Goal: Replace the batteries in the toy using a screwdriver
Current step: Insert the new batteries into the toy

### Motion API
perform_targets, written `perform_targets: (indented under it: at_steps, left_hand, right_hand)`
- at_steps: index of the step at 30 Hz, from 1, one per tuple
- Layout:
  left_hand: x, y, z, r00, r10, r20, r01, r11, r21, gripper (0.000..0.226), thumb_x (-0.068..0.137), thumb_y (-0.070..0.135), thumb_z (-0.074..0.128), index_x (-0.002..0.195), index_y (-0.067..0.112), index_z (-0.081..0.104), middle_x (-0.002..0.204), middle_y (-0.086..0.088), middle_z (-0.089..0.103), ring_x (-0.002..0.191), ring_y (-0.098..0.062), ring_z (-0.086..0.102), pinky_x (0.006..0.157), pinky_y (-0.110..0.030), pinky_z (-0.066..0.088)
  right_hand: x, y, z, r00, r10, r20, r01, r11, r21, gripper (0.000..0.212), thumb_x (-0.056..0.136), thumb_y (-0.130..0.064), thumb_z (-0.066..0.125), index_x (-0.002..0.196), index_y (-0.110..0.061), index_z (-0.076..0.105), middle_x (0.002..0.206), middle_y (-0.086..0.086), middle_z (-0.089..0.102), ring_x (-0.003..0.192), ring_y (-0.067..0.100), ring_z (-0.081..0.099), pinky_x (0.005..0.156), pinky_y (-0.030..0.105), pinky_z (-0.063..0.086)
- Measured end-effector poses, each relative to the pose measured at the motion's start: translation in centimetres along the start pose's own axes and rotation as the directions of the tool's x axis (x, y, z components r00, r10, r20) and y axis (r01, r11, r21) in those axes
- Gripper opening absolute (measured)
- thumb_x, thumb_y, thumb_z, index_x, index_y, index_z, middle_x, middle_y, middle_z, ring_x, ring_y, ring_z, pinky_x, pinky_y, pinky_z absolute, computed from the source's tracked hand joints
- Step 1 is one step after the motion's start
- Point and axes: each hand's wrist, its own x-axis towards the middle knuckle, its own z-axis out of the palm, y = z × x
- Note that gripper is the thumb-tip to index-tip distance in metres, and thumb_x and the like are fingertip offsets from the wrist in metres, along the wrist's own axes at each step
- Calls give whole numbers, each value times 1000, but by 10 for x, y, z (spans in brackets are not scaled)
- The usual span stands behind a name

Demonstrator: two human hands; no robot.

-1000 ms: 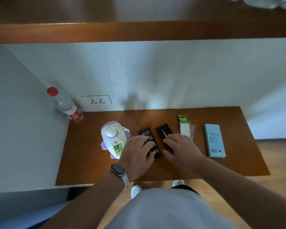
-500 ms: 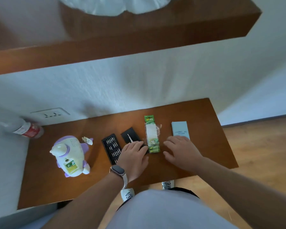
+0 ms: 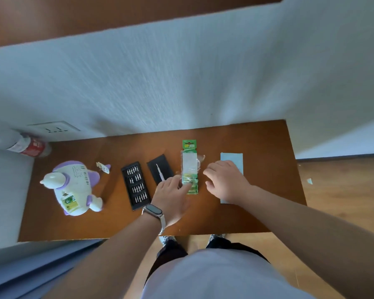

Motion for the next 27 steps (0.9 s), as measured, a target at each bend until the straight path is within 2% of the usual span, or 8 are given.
perform_targets:
  at_steps: [4, 10, 16, 20, 27]
  left_hand:
    - [4, 6, 4, 997, -75, 23, 75, 997, 3, 54, 95, 38, 54, 147, 26, 41, 153, -10, 39, 135, -29, 40, 112, -42, 35]
    - [7, 13, 6, 990, -142, 2, 142, 990, 5, 52, 96, 26, 52, 148, 25, 41, 151, -11, 42, 135, -30, 42, 112, -44, 35]
    - [4, 12, 10, 991, -136, 0, 136, 991, 7, 57, 96, 23, 51, 151, 26, 36, 150, -9, 43, 134, -29, 43, 111, -43, 36]
    - [4, 12, 12, 989, -151, 1, 151, 989, 5, 60, 95, 24, 49, 153, 27, 32, 152, -6, 39, 137, -27, 39, 114, -43, 31]
    - [5, 11, 12, 987, -159, -1, 159, 987, -24, 59, 97, 28, 48, 153, 28, 31, 153, -5, 38, 138, -26, 37, 115, -43, 30]
  right_hand:
    - [14, -1, 3, 999, -50, 18, 51, 997, -53, 29, 95, -33, 50, 111, -16, 67, 97, -1, 65, 95, 24, 58, 91, 39, 40]
    - [32, -2, 7, 997, -50, 53, 52, 998, -47, 33, 97, -40, 49, 117, -20, 64, 95, -2, 62, 88, 22, 59, 90, 41, 41]
    - [41, 3, 10, 997, -61, 47, 59, 998, 37, 38, 96, -42, 54, 127, -23, 62, 101, -1, 65, 91, 22, 62, 91, 42, 42]
    - [44, 4, 10, 998, -57, 32, 53, 993, 110, 35, 98, -34, 51, 130, -22, 61, 103, -1, 66, 91, 21, 62, 90, 39, 42]
    - [55, 0, 9, 995, -48, 82, 29, 977, 210, 35, 98, -37, 55, 128, -20, 60, 103, 1, 62, 83, 16, 54, 86, 33, 40]
